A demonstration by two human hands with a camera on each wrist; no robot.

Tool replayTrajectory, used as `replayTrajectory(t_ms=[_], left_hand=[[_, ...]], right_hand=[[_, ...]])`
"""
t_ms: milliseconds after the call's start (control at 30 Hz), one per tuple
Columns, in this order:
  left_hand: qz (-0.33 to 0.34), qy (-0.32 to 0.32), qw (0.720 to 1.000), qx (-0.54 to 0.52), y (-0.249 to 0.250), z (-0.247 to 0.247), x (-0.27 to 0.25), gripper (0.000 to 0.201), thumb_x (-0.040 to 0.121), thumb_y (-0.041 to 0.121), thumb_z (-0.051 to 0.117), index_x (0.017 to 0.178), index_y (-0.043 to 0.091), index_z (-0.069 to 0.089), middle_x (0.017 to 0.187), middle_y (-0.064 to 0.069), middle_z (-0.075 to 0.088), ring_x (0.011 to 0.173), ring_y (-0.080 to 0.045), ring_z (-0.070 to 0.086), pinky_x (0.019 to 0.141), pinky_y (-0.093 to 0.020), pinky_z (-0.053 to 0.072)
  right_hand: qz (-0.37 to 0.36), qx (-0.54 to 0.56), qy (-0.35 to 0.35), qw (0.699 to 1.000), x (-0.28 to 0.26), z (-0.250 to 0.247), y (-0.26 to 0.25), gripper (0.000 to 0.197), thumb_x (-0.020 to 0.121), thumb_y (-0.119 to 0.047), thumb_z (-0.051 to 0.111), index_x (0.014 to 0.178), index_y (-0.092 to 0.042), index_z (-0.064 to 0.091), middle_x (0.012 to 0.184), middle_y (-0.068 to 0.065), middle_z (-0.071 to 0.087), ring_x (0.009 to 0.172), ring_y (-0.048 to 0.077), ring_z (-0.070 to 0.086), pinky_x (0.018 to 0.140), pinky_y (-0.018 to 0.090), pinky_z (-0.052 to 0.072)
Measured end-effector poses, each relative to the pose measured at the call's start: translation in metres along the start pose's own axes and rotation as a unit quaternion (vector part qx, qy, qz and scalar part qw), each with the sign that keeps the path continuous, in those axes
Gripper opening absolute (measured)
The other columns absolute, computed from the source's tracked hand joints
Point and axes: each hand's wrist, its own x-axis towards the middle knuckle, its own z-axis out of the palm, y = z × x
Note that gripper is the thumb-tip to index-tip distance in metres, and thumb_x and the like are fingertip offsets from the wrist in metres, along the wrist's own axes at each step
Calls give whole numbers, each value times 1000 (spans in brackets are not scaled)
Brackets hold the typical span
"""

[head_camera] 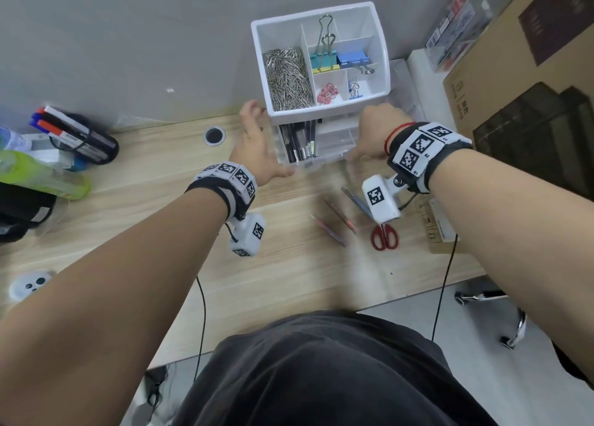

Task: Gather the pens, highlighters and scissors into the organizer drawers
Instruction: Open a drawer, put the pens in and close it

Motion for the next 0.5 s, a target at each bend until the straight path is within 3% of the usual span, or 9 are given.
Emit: replayTrajectory(t_ms=[67, 167, 300, 333, 400, 500], left_hand=[[-17, 6, 1000, -23, 0, -2, 4, 144, 50, 36, 97, 150, 27, -6, 158, -6, 30, 136, -24, 43, 114, -46, 35], [-36, -14, 999, -24, 2, -5, 9, 142, 56, 32, 95, 153, 25, -8, 156, -6, 34, 135, -24, 44, 114, -45, 35], [-53, -17, 998, -12, 4, -8, 16, 115, 72, 27, 86, 156, 17, 8, 155, -6, 39, 136, -23, 44, 113, -45, 36], [-52, -11, 999, 1, 4, -9, 18, 106, 75, 28, 83, 154, 14, 15, 153, -5, 42, 135, -23, 45, 112, -43, 37], [-43, 1, 998, 35, 5, -9, 23, 83, 82, 33, 77, 148, 11, 32, 145, -4, 50, 131, -22, 50, 108, -40, 41], [-29, 15, 998, 54, 3, -9, 31, 61, 90, 35, 68, 139, 9, 43, 136, -5, 57, 124, -23, 54, 99, -38, 45]], right_hand=[[28, 23, 4, 999, -1, 1, 4, 55, 65, -59, 83, 66, -10, 57, 65, 5, 63, 68, 25, 66, 70, 37, 59], [55, 37, -6, 998, 3, 6, 8, 59, 68, -65, 77, 79, -8, 64, 79, 8, 70, 78, 27, 70, 76, 39, 60], [42, 58, 25, 997, 9, 8, 8, 50, 78, -54, 73, 78, -7, 56, 84, 12, 64, 75, 27, 61, 67, 31, 52], [33, 66, 26, 997, 11, 8, 8, 47, 79, -50, 72, 82, -5, 61, 85, 12, 65, 77, 26, 60, 68, 31, 52], [6, 98, 18, 995, 15, 8, 9, 37, 83, -41, 71, 99, -8, 73, 96, 9, 71, 89, 26, 65, 81, 34, 56], [-28, 131, 17, 991, 17, 10, 7, 33, 88, -30, 69, 113, -9, 73, 112, 10, 72, 106, 28, 65, 97, 37, 52]])
